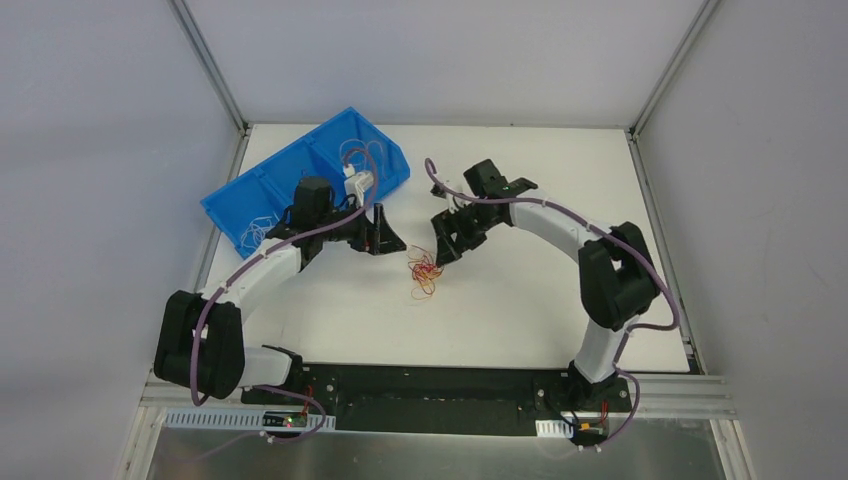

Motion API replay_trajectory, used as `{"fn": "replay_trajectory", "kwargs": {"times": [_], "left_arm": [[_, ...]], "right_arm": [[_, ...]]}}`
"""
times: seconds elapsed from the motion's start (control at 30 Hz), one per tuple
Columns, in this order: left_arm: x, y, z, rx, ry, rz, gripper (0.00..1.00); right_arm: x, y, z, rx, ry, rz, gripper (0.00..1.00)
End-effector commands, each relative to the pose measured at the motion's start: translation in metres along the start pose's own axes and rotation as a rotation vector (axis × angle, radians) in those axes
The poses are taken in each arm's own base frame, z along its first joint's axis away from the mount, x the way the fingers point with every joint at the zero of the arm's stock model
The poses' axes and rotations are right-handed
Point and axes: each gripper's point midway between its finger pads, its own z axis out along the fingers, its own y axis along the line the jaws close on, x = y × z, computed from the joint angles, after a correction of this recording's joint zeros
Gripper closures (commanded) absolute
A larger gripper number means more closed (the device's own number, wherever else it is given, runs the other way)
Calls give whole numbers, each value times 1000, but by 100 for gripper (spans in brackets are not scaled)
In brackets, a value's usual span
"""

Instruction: Untangle the cables

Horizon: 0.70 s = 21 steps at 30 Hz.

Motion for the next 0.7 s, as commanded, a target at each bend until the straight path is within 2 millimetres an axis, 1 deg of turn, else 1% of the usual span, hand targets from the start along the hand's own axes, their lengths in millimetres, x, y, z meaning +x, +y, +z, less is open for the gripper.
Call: {"fn": "replay_trajectory", "kwargs": {"times": [0.0,0.1,0.17,0.27,0.33,0.37,0.43,0.47,0.5,0.53,0.67], "left_arm": [[-28,10,-19,-7,-127,-105,22],[-34,29,-35,-80,-176,-159,22],[-34,37,-42,-126,-183,-160,22],[-28,48,-47,-211,-167,-183,14],[-26,51,-49,-230,-163,-201,9],[-23,50,-49,-225,-150,-211,7],[-19,42,-49,-184,-130,-211,6],[-18,36,-48,-156,-121,-205,8],[-16,30,-48,-126,-110,-198,9],[-14,22,-48,-91,-100,-177,11],[-1,-7,-44,-6,-54,-23,17]], "right_arm": [[-27,-13,21,75,-4,-120,26],[-25,-13,38,68,39,-139,27],[-21,-16,50,77,58,-145,29],[-14,-21,63,81,84,-135,33],[-10,-22,66,76,97,-134,40],[-7,-22,66,72,105,-128,47],[-9,-14,62,54,100,-99,66],[-10,-9,59,40,91,-83,75],[-14,-3,56,27,73,-72,90],[-17,2,52,18,54,-59,100],[-32,25,35,-28,-25,-15,100]]}}
